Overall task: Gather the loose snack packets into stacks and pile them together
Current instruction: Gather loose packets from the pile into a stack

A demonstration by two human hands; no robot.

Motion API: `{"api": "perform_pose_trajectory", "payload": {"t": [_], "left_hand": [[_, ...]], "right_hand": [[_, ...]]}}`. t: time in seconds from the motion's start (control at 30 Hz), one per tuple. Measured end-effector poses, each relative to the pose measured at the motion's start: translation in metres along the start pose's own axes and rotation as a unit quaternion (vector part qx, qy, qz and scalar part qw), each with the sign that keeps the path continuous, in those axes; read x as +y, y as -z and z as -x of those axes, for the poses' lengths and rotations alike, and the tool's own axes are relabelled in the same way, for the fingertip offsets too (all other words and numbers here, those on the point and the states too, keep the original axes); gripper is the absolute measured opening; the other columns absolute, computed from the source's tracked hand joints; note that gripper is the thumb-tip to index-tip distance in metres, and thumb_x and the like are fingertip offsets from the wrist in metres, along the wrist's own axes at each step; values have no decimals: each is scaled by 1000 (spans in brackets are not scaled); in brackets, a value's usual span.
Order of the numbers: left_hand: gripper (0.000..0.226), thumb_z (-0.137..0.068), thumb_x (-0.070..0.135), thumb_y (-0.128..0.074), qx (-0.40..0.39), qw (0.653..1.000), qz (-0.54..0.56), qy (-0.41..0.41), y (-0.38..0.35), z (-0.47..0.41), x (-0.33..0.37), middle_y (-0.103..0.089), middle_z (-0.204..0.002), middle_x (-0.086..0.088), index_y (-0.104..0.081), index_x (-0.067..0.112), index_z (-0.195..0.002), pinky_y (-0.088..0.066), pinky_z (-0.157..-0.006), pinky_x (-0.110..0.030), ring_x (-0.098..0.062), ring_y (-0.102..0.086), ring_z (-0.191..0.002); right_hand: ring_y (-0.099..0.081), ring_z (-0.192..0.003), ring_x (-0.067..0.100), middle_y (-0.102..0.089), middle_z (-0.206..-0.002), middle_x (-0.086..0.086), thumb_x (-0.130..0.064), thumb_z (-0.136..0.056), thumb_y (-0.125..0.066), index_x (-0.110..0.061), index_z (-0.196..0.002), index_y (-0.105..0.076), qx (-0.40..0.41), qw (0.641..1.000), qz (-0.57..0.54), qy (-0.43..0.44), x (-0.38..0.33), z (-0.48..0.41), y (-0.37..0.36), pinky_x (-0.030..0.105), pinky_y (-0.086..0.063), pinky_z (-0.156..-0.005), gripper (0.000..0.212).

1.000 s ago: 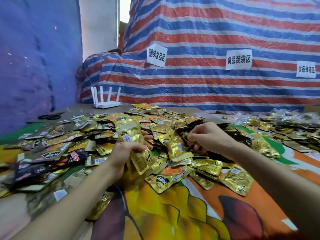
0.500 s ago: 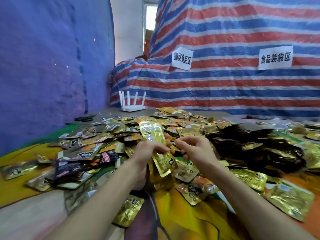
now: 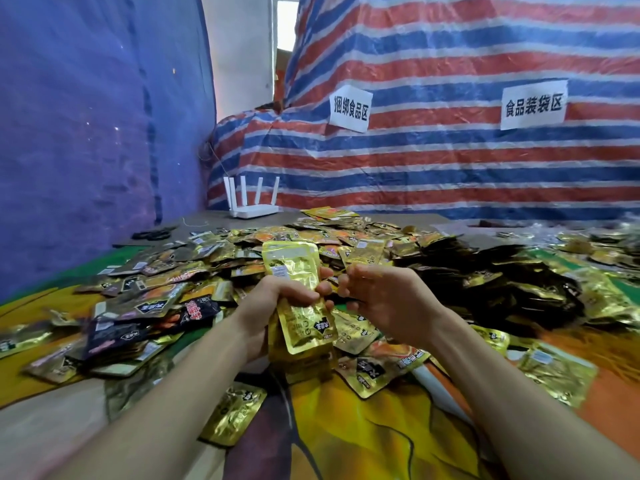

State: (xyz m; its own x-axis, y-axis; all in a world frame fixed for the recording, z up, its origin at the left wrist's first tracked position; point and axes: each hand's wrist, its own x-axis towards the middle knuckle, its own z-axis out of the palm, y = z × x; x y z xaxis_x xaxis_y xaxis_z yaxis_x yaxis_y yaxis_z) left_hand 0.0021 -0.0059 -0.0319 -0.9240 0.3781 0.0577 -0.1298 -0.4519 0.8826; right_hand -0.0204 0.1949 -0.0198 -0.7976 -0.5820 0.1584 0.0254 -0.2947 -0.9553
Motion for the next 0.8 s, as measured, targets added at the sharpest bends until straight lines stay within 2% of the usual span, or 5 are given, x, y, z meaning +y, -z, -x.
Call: {"api": "perform_pose_trajectory", "payload": {"t": [0.17,0.4,0.6,0.73,0.8], "left_hand": [[47,-71,-4,-58,35,999,9,-14,3,-2,0,-69,-89,-8,-66,4,-116,-51,-87,-47,-27,-68,-80],[51,-64,-4,-57,123,991,-26,-56,5,-6,2,-67,-83,-9,-66,2,-114,-53,-85,-44,-26,-69,-74],[40,-68,-4,-60,65,996,-58,6,1,0,-1,-70,-91,-16,-72,1,-106,-61,-69,-42,-30,-71,-76],[48,-67,-8,-60,10,998,-46,29,3,3,4,-69,-90,-19,-72,6,-112,-61,-70,-43,-32,-70,-76],[47,-69,-10,-59,-12,999,-31,33,2,4,4,-68,-90,-17,-70,5,-113,-61,-70,-44,-32,-70,-76]], "right_hand": [[-58,-64,12,-68,-76,4,-11,-96,-63,-7,-92,-68,73,993,98,-8,6,-2,5,23,-45,-59,7],[-65,-57,11,-74,-80,17,-3,-95,-67,7,-98,-70,175,945,276,-12,14,-2,7,20,-54,-53,11],[-72,-94,15,-74,-113,2,-8,-93,-69,-14,-126,-67,102,967,234,-1,25,-7,-7,25,-56,-71,34],[-64,-75,15,-70,-91,6,-14,-93,-69,-2,-113,-73,43,993,82,-69,21,-7,-6,23,-54,-67,24],[-62,-75,15,-70,-91,11,-15,-86,-75,-2,-97,-78,26,990,111,-82,15,-3,-2,22,-54,-69,17]]}}
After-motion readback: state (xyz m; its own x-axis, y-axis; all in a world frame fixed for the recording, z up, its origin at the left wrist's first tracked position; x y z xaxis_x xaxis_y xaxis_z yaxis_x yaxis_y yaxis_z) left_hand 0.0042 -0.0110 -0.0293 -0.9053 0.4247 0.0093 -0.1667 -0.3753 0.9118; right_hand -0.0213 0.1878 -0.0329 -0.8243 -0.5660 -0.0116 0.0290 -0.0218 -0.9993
